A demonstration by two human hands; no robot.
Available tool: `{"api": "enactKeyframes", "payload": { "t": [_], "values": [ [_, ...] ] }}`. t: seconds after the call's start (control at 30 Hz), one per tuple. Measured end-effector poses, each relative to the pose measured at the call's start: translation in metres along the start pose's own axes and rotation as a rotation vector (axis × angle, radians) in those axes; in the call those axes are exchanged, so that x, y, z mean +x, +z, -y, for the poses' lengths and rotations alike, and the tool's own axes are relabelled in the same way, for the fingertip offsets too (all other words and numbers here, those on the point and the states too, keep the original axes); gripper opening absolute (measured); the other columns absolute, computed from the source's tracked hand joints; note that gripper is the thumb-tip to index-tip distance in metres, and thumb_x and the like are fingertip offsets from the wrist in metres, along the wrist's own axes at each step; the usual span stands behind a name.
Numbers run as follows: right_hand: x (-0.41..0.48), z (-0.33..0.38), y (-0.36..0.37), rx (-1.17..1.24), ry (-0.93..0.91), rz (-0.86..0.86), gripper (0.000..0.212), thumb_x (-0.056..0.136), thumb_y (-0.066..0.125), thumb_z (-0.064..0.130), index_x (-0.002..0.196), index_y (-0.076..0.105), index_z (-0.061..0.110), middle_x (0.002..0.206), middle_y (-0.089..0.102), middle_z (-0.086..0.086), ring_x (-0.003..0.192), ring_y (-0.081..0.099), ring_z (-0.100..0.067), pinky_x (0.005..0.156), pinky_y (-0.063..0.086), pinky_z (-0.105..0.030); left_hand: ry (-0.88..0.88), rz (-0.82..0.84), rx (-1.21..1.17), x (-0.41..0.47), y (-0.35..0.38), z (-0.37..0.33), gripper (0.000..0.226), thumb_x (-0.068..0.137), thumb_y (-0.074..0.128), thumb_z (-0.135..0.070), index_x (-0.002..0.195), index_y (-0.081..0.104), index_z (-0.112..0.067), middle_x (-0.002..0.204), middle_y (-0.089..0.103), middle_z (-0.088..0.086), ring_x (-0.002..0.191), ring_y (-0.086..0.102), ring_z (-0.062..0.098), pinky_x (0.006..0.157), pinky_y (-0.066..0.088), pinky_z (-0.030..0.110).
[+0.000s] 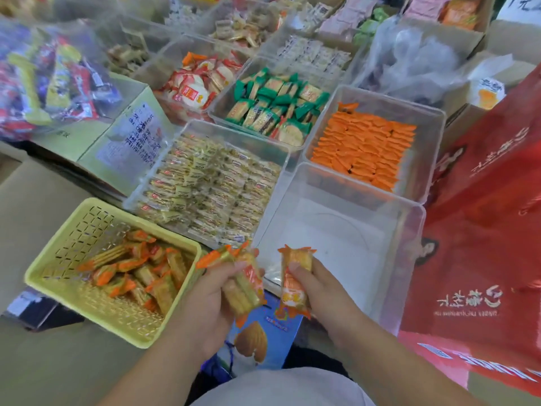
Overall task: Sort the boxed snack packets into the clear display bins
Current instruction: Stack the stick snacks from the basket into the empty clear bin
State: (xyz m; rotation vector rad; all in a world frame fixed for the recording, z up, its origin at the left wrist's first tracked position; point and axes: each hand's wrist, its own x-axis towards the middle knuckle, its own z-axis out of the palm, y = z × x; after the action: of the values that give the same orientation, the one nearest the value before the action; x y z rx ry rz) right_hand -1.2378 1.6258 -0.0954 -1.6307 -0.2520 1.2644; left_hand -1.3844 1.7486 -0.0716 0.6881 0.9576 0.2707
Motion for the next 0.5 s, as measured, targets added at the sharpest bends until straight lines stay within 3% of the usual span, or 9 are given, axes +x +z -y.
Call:
{"api": "enactKeyframes", "payload": {
  "t": [0.07,0.13,0.23,0.33,0.43,0.5],
  "values": [
    [0.023,-0.002,-0.022,-0.107,-0.077,-0.126,0.023,0.097,0.061,0.044,0.119,0.062,0.037,0.102,0.073,0.007,0.093,0.072,-0.015,0.083,0.06,-0.043,0.005,-0.103,-0.018,0.009,0.007,0.003,0.052,0.074,0.07,-0.03,0.12,0.072,-0.006,0.117,0.076,0.011,0.105,0.074,0.027,0.095,0.048,0.054],
    [0.049,-0.006,-0.039,-0.239,-0.09,-0.21,0.037,0.089,0.066,0.05,0.116,0.055,0.027,0.108,0.067,-0.004,0.094,0.07,-0.026,0.083,0.059,-0.053,0.001,-0.173,0.007,0.016,0.008,0.008,0.03,0.086,0.067,-0.025,0.111,0.07,-0.009,0.115,0.077,0.013,0.096,0.077,0.025,0.085,0.05,0.05],
    [0.088,-0.02,-0.048,-0.63,-0.108,-0.277,0.058,0.082,0.07,0.054,0.122,0.051,0.018,0.117,0.056,-0.008,0.102,0.061,-0.027,0.086,0.054,-0.043,-0.01,-0.196,0.066,0.021,0.001,0.013,0.027,0.088,0.068,-0.026,0.11,0.068,-0.011,0.114,0.077,0.012,0.099,0.077,0.026,0.092,0.049,0.053],
    [0.114,-0.04,-0.036,-0.977,-0.143,-0.215,0.067,0.081,0.071,0.056,0.129,0.045,0.017,0.122,0.047,-0.007,0.108,0.055,-0.029,0.087,0.051,-0.041,-0.039,-0.189,0.098,0.025,-0.009,0.014,0.042,0.075,0.073,-0.034,0.11,0.074,-0.012,0.114,0.077,0.009,0.104,0.075,0.026,0.095,0.052,0.052],
    [0.127,-0.06,-0.02,-1.211,-0.136,-0.123,0.074,0.079,0.07,0.059,0.133,0.039,0.019,0.126,0.043,-0.006,0.115,0.051,-0.03,0.089,0.052,-0.043,-0.058,-0.171,0.13,0.025,-0.017,0.016,0.012,0.078,0.079,-0.034,0.085,0.083,-0.026,0.113,0.077,0.013,0.106,0.074,0.026,0.089,0.056,0.049],
    [0.13,-0.067,-0.015,-1.266,-0.09,-0.06,0.08,0.077,0.068,0.064,0.137,0.036,0.021,0.128,0.041,-0.006,0.117,0.05,-0.03,0.088,0.051,-0.042,-0.06,-0.18,0.125,0.026,-0.02,0.018,0.013,0.073,0.077,-0.037,0.082,0.083,-0.029,0.114,0.075,0.016,0.106,0.074,0.028,0.082,0.058,0.046]
  ]
}}
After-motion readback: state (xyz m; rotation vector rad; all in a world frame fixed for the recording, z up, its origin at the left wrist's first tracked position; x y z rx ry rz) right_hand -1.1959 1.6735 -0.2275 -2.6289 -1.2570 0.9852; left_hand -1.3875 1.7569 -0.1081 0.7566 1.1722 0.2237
